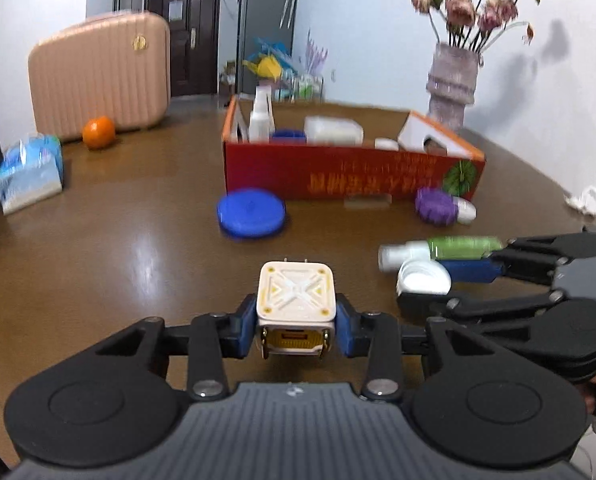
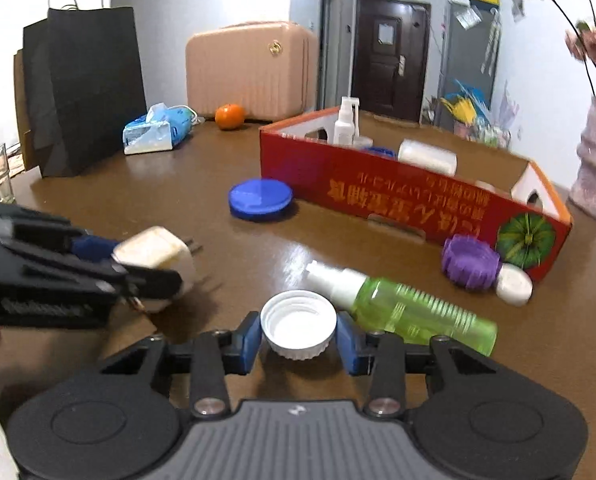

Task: Organize rigid objects
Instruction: 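Carry the cube into the box and open the left tool while the right tool releases the white cap there, then grasp the blue round lid with the left tool while the right tool grasps the green spray bottle, then place the blue lid into the box with the left tool while the right tool places the green bottle, then grasp the purple ribbed cap with the left tool while the right tool grasps a white round cap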

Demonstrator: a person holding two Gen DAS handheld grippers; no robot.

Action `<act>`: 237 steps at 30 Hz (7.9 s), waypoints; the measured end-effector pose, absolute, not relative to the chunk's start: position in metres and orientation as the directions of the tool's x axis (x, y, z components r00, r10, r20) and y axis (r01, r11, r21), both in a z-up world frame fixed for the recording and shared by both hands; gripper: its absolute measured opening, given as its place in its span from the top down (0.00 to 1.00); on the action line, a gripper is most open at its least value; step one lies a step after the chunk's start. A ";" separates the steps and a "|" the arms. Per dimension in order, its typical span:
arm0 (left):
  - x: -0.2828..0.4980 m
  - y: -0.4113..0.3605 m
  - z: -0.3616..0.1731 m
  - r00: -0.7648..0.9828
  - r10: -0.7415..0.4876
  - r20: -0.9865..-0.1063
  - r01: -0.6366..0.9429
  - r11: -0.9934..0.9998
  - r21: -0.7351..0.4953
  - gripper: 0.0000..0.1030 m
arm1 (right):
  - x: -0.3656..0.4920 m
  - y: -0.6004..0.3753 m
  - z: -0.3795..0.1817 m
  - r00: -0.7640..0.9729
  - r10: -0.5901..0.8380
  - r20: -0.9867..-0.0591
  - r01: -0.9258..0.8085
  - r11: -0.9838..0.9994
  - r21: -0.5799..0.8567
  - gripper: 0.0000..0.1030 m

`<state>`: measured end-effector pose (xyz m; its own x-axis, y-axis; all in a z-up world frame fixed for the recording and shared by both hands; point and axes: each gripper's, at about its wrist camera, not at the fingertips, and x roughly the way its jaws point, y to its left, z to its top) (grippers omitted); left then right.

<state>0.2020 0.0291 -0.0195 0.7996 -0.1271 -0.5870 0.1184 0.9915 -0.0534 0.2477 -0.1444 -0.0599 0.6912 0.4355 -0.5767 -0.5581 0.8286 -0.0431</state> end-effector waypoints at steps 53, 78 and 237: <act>0.363 0.041 0.068 0.864 -0.080 -0.497 0.132 0.989 0.070 0.39 | 0.405 -0.167 0.041 0.821 0.305 -0.483 -0.396 0.913 -0.097 0.39; 0.071 0.056 0.000 0.901 0.015 -0.434 0.012 0.998 0.060 0.18 | 0.117 -0.215 -0.033 0.854 0.347 -0.388 -0.342 0.936 0.085 0.18; 0.298 -0.130 -0.034 0.799 -0.194 -0.569 0.316 0.941 0.123 0.30 | 0.269 -0.306 -0.047 0.815 0.232 -0.531 -0.260 0.965 0.022 0.41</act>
